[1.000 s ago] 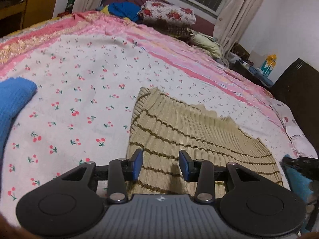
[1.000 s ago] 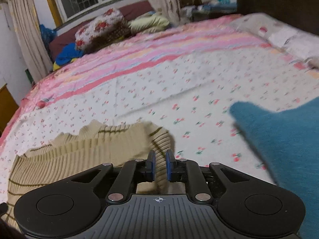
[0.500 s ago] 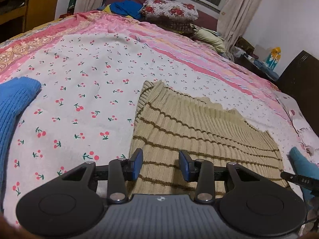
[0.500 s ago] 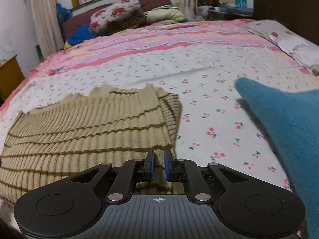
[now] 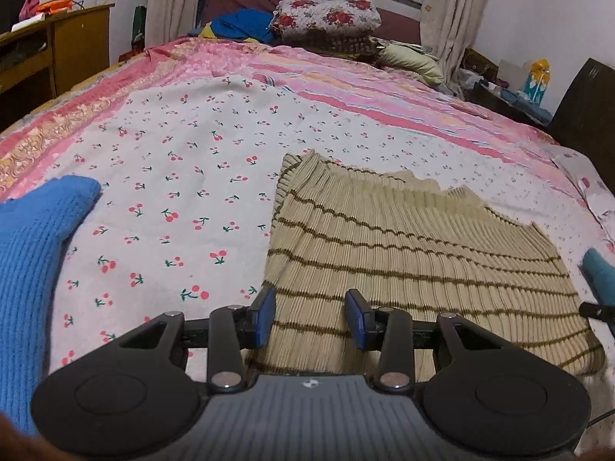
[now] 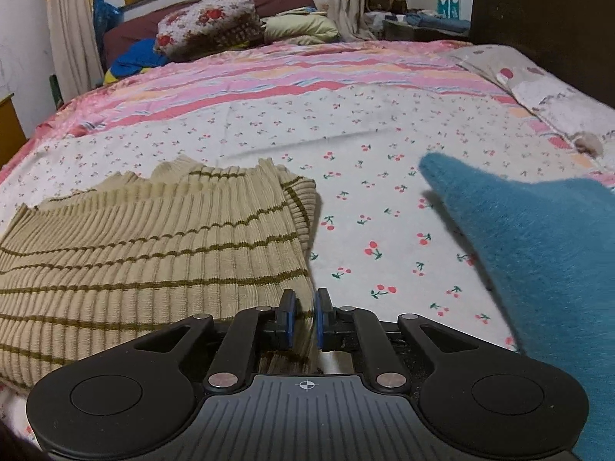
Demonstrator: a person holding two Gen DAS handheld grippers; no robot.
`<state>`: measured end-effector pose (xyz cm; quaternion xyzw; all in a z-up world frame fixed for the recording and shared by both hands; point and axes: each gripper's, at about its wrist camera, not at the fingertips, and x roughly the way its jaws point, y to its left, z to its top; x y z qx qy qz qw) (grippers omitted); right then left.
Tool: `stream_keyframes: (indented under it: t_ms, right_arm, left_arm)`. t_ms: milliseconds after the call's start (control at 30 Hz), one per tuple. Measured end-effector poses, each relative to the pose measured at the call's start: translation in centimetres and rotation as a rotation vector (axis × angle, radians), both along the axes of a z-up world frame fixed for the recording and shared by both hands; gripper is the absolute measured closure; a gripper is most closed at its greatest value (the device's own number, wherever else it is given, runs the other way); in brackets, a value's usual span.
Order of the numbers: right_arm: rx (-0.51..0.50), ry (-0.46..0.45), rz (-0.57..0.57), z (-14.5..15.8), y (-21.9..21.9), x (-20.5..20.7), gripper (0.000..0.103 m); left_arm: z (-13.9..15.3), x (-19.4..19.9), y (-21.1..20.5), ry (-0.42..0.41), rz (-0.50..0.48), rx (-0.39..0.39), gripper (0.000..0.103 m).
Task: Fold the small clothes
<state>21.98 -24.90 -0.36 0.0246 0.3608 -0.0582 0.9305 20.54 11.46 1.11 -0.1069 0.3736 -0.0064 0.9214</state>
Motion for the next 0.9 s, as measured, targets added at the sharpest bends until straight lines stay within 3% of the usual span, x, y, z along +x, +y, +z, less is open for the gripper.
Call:
stream_keyframes:
  t_ms: [267, 467, 900]
  right_arm:
    - [-0.105, -0.035, 0.020, 1.7, 2.7, -0.7, 0.094]
    - [-0.103, -0.025, 0.036, 2.2, 4.0, -0.8, 0.094]
    - [-0.115, -0.032, 0.203, 3.2, 11.7, 0.7, 0.093]
  left_arm:
    - [0.5, -1.4, 0.8, -0.013, 0.001, 0.004, 0.057]
    - [-0.1, -1.7, 1.6, 0.008, 0.013, -0.008, 0.057]
    - [-0.8, -1.8, 2.4, 0.017, -0.002, -0.044, 0.055]
